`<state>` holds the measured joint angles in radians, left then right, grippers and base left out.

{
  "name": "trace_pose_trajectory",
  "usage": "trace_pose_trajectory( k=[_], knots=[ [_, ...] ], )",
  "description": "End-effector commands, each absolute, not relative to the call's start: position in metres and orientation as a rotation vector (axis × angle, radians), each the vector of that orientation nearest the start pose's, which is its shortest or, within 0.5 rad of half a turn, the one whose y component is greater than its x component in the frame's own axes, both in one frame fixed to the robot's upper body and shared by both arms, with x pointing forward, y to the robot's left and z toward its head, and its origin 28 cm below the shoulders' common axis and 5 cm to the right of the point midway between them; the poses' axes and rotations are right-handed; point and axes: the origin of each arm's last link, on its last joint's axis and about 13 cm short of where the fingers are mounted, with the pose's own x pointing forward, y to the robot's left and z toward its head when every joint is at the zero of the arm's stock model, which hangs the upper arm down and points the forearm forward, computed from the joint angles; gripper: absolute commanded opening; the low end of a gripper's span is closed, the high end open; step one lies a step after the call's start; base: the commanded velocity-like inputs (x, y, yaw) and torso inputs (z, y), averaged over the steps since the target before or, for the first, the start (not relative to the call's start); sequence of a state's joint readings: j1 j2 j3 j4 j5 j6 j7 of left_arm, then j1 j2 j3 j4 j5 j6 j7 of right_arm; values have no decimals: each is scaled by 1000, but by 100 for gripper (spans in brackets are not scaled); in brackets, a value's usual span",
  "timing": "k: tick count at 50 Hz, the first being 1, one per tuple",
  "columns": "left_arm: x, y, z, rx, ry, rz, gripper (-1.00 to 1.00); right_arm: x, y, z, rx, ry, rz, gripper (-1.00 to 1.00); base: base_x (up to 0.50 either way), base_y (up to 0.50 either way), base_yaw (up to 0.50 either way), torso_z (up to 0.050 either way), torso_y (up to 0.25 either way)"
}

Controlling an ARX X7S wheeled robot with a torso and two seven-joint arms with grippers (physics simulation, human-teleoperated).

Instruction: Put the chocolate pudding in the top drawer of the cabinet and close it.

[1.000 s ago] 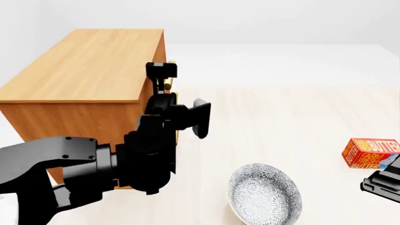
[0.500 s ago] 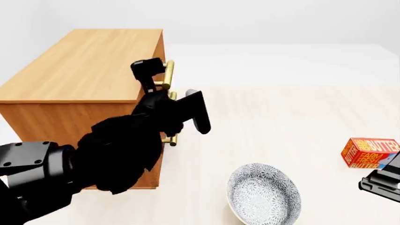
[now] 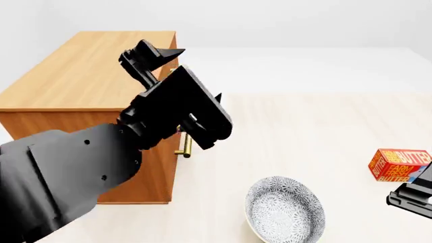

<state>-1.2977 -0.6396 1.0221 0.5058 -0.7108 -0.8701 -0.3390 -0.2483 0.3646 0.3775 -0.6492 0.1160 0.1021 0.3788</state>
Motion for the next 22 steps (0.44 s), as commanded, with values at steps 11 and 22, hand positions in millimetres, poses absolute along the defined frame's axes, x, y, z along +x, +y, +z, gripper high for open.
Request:
trace_pose_trajectory(
  k=[11, 22],
  knots=[
    [224, 216, 261, 373, -512, -494, 100, 146, -206, 138, -298, -454, -525, 100, 0, 0, 0, 0, 0],
    [192, 233, 238, 255, -660, -405, 100, 146, -199, 143, -295, -489, -503, 100, 0, 0, 0, 0, 0]
  ],
)
